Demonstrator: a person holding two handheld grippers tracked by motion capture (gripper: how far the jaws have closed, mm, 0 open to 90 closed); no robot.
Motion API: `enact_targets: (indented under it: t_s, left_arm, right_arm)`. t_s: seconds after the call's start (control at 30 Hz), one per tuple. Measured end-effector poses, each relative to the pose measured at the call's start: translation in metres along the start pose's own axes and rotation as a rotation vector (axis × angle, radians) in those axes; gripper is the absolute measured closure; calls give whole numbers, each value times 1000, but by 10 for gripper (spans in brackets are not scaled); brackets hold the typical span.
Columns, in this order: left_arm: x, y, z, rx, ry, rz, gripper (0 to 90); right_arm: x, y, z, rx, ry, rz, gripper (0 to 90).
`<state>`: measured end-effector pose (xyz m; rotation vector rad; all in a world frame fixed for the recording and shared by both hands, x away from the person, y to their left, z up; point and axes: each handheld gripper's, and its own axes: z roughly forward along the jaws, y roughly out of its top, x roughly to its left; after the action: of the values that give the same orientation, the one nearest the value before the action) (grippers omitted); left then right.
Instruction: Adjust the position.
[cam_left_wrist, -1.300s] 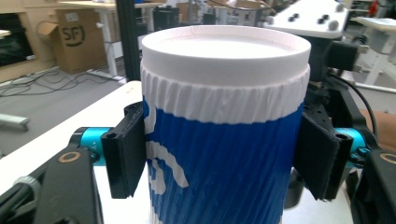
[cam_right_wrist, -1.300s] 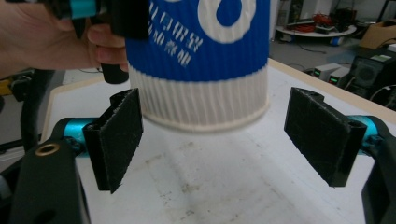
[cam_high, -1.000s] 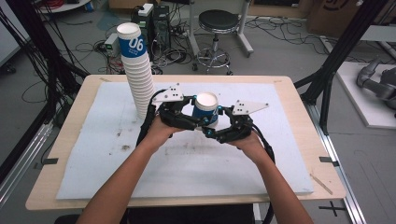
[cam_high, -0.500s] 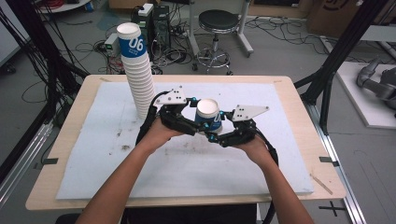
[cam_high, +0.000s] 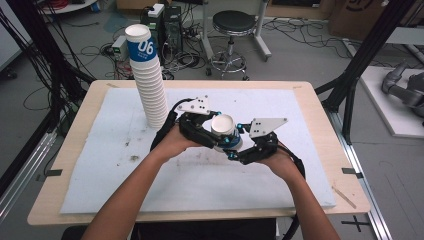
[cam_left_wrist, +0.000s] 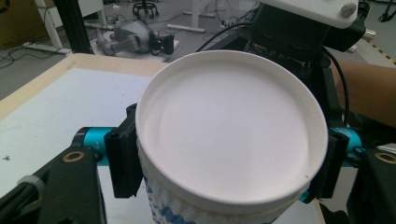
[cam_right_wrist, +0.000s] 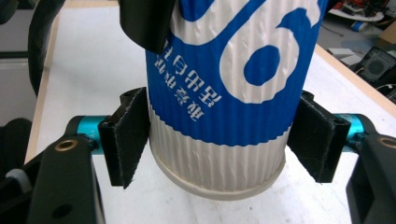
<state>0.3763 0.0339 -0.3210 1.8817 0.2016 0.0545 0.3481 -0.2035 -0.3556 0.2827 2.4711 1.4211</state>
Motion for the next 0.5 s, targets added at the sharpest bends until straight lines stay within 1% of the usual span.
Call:
enact_targets:
  t_s: [0.03,0.07,0.1,0.13,0.17,0.2,0.23,0.3,0.33,0.37,0.4,0.43,0.47,0.5]
  left_arm:
    - [2,-1,-1,-15,-5,-15,296]
    - [5,-1,-1,-29,1,-25,296]
    - [6,-1,-3,-39,16,-34,295]
    - [8,-1,-5,-59,14,-41,296]
    - [9,-1,-6,-90,6,-57,298]
    - [9,-1,-6,-90,6,-57,298]
    - [7,1,-9,-139,-6,-54,300]
    - [5,3,-10,-167,-21,-57,299]
    - [5,3,-10,-170,-27,-63,299]
    - [4,3,-10,-164,-29,-60,298]
    - [3,2,-10,-164,-29,-64,297]
    - [3,2,-10,-157,-28,-75,294]
    - [2,1,-10,-145,-25,-76,289]
    - [2,1,-10,-121,-17,-62,281]
  right_arm:
    - [-1,-1,0,-12,4,15,217]
    - [-3,-3,0,-34,8,42,189]
    - [-5,-5,0,-71,4,89,184]
    - [-7,-6,-1,-111,-1,138,184]
    - [-9,-8,-1,-137,-4,170,165]
    - [-9,-8,-1,-137,-4,170,165]
    - [-10,-10,-2,-189,6,193,144]
    - [-9,-11,-1,-227,18,201,144]
    - [-8,-10,0,-233,23,197,147]
    - [-7,-9,-1,-236,28,184,179]
    - [-6,-9,-1,-236,30,172,188]
    - [-6,-8,-3,-228,28,160,205]
    - [-6,-8,-4,-217,24,145,222]
    - [-5,-8,-6,-199,13,121,233]
